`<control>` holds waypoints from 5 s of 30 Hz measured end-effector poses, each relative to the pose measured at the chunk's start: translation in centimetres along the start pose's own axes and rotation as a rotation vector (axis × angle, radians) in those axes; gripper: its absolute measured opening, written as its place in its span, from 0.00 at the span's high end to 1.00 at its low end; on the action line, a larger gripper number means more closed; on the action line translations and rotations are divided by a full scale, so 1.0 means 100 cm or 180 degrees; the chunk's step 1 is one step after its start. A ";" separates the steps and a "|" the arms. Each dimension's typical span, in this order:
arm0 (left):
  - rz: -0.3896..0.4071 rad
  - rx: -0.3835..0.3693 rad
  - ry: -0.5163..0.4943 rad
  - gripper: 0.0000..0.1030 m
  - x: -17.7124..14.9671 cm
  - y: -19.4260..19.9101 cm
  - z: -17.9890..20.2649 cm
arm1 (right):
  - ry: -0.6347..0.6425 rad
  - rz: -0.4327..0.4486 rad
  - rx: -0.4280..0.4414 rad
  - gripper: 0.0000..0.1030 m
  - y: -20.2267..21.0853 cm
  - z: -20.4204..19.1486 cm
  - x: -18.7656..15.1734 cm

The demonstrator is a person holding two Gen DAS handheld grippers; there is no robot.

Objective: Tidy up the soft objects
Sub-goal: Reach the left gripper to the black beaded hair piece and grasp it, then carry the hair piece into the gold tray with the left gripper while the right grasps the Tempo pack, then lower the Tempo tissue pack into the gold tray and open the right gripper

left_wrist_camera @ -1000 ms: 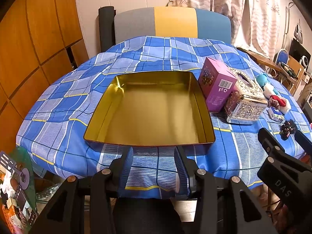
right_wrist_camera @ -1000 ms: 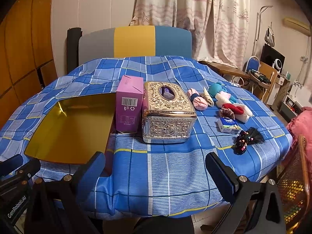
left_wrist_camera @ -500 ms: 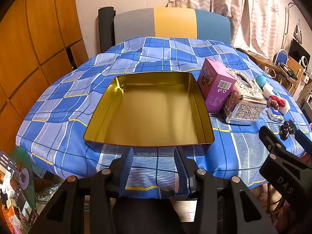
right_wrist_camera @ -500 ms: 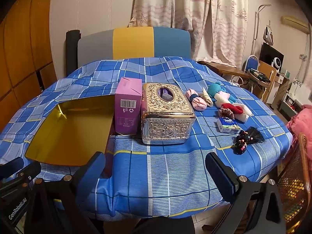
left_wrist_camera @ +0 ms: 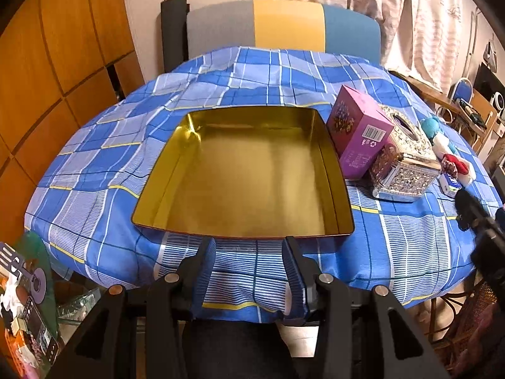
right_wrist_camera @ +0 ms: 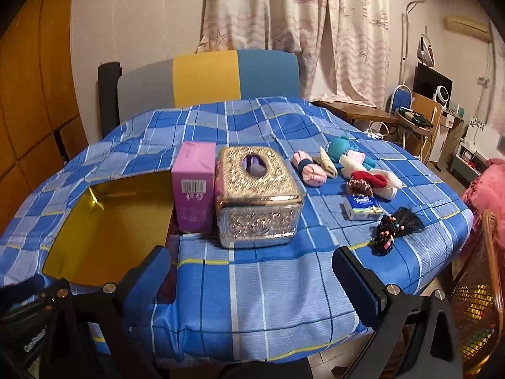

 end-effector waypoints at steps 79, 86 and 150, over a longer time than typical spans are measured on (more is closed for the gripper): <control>-0.0032 -0.2188 -0.1265 0.71 0.012 -0.042 0.281 | -0.1606 -0.0500 -0.0382 0.00 -0.165 0.299 0.003; 0.0225 -0.2118 -0.0905 0.71 0.039 -0.018 0.216 | -0.0762 -0.0791 -0.0556 0.00 -0.224 0.249 0.013; 0.0295 -0.0557 0.1394 0.56 0.069 -0.099 -0.134 | 0.0726 -0.0462 0.1317 0.27 -0.087 -0.132 0.069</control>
Point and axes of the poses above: each gripper's, at about its wrist camera, not at the fingertips, and y roughly against the way its jaws point, z to its right, x to its top, the point moved 8 cm from there along -y, roughly the way its jaws point
